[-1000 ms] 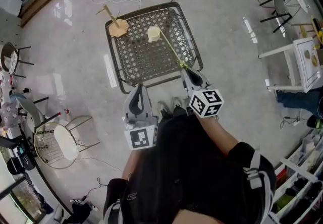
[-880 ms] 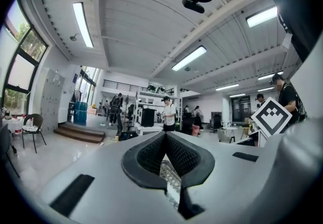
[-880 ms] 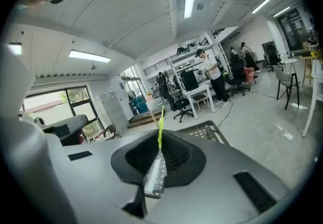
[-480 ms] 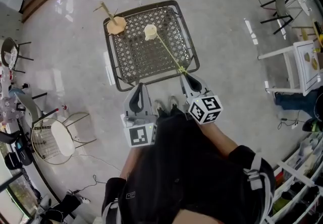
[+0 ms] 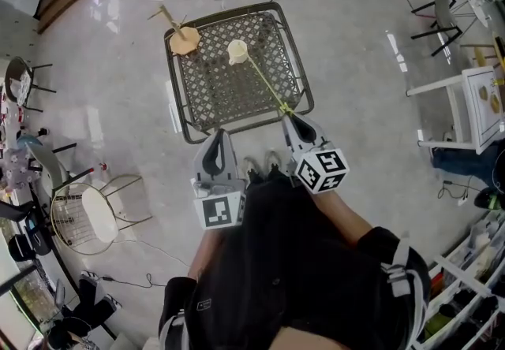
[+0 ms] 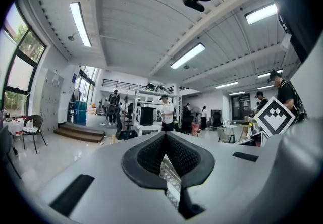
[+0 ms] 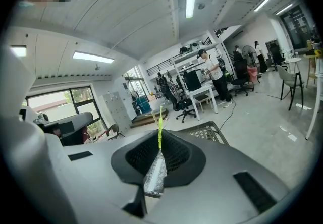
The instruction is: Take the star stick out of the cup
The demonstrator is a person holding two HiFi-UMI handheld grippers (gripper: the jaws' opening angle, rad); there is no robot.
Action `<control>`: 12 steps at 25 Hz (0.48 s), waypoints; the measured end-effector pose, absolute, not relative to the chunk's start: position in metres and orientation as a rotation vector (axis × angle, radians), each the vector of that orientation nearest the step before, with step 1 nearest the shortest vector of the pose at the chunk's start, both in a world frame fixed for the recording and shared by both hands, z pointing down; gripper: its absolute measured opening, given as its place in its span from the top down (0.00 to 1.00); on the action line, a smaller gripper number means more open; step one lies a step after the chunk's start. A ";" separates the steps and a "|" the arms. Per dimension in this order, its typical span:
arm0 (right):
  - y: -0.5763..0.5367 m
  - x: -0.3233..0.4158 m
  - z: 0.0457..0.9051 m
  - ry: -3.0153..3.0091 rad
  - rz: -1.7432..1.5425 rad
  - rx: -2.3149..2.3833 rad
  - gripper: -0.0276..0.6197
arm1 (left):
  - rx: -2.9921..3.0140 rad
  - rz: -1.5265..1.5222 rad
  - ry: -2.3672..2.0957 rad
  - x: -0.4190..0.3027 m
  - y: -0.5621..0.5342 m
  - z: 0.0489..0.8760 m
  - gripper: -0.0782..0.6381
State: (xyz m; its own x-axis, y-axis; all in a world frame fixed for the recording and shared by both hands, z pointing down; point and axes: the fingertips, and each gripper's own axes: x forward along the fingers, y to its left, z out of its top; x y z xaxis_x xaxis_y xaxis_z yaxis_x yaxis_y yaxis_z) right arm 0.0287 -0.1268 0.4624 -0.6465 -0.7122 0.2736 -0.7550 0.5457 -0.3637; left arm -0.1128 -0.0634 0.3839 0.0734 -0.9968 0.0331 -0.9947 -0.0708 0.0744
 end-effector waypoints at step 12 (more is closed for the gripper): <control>-0.129 0.024 0.460 -2.680 0.709 1.276 0.93 | 2.255 -0.038 -2.079 -0.115 -0.065 0.380 0.87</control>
